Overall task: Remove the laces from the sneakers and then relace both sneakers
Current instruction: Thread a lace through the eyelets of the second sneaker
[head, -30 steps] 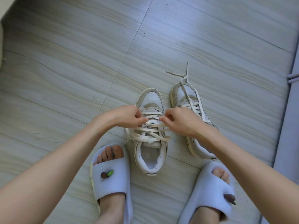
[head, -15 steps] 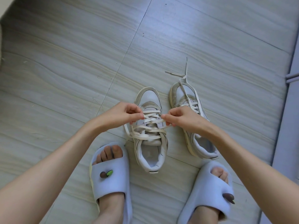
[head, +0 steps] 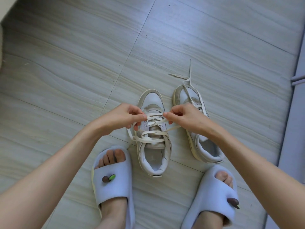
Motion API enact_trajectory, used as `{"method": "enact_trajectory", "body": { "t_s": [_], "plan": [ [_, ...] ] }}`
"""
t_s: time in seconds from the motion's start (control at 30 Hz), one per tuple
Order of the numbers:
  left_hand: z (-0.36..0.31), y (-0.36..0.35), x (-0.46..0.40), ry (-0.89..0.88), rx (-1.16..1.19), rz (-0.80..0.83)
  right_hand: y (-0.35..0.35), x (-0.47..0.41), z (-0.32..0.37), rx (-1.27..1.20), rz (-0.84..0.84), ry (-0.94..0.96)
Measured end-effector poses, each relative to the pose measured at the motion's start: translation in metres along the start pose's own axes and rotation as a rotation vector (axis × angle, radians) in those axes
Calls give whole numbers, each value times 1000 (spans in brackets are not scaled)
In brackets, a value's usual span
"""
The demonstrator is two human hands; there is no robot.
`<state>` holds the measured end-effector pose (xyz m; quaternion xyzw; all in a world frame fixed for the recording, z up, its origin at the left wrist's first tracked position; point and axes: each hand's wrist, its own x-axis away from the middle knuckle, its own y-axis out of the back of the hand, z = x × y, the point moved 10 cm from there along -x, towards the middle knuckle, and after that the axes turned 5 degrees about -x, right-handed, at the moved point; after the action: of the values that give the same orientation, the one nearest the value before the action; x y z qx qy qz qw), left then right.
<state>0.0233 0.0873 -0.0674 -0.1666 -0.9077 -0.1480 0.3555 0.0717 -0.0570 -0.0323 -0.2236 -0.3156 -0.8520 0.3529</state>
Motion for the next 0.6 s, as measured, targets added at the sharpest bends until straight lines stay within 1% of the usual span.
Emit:
{"method": "enact_trajectory", "body": {
  "t_s": [0.1,0.17,0.23,0.3,0.33,0.4,0.43,0.47,0.5,0.53,0.57,0.6],
  "plan": [
    [8,-2,-4,83,134,-1,1,-5,-7,-1,-73,-65],
    [15,-6,-4,135,164,4,-3,-7,-21,-68,-68,-165],
    [20,-12,-3,162,128,-4,-15,-7,-33,-128,-16,-246],
    [17,-11,-4,119,30,-83,-19,-6,-37,-140,-13,-252],
    [13,-6,-3,75,-41,-161,-17,-6,-36,-137,-45,-230],
    [0,9,7,-56,-193,-375,-8,-4,-32,-112,-153,-152],
    [-9,14,16,-142,-286,-478,-2,1,-28,-76,-229,-101],
    [-18,13,26,-235,-382,-542,4,8,-22,-23,-314,-35],
    [-25,7,33,-314,-471,-560,7,16,-14,41,-381,41],
    [-28,-2,37,-362,-544,-539,5,22,-7,112,-404,113],
    [-27,-12,37,-376,-596,-502,-2,26,0,195,-378,168],
    [-24,-18,35,-359,-629,-469,-13,27,4,291,-318,200]
  ]
}}
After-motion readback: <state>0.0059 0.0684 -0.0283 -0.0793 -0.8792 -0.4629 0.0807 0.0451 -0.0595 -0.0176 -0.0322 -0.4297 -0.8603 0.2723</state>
